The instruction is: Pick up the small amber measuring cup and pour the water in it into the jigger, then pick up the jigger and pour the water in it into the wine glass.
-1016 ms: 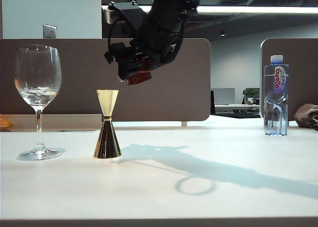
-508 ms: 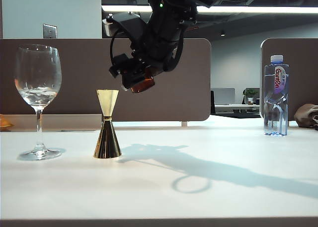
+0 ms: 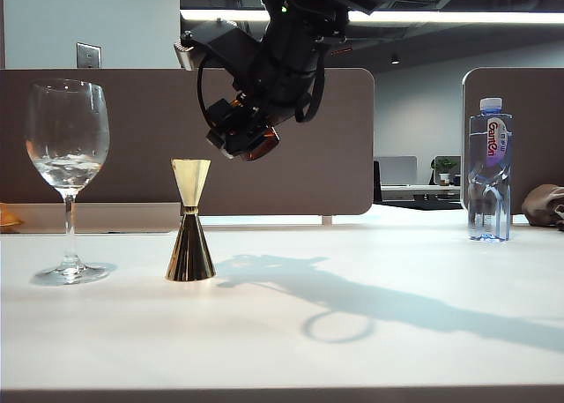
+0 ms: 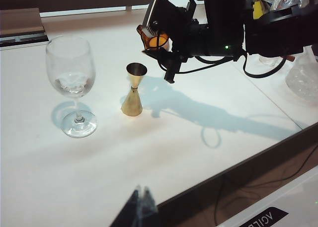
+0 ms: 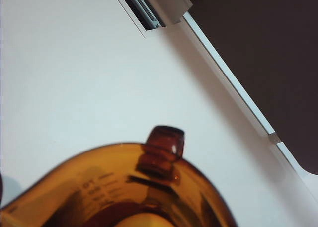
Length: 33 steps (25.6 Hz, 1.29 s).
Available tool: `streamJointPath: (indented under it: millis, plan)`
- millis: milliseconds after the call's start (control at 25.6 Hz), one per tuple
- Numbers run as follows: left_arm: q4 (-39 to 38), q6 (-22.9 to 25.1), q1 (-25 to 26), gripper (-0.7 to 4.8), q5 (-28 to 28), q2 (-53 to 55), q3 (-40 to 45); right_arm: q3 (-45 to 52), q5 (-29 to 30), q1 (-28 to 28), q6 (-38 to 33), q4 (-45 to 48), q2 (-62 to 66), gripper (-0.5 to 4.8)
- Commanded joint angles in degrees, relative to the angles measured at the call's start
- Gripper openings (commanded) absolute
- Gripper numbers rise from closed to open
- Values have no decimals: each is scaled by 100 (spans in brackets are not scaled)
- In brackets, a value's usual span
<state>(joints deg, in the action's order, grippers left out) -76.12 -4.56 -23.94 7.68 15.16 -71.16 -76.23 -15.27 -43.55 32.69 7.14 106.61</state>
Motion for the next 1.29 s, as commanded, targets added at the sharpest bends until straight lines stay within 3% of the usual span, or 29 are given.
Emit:
streamJointPath:
  millis: [39, 469, 781, 1289]
  plan:
    - [35, 0, 2, -2, 2, 4, -11, -37, -26, -24, 92, 308, -33, 39]
    - [35, 0, 2, -2, 2, 4, -11, -37, -2, -61, 570, 476, -33, 40]
    - [35, 0, 2, -2, 2, 4, -9, -37, -11, -197, 1453, 702, -33, 40]
    - [35, 0, 2, -2, 2, 4, -11, -35, -7, -201, 2212, 861, -33, 41]
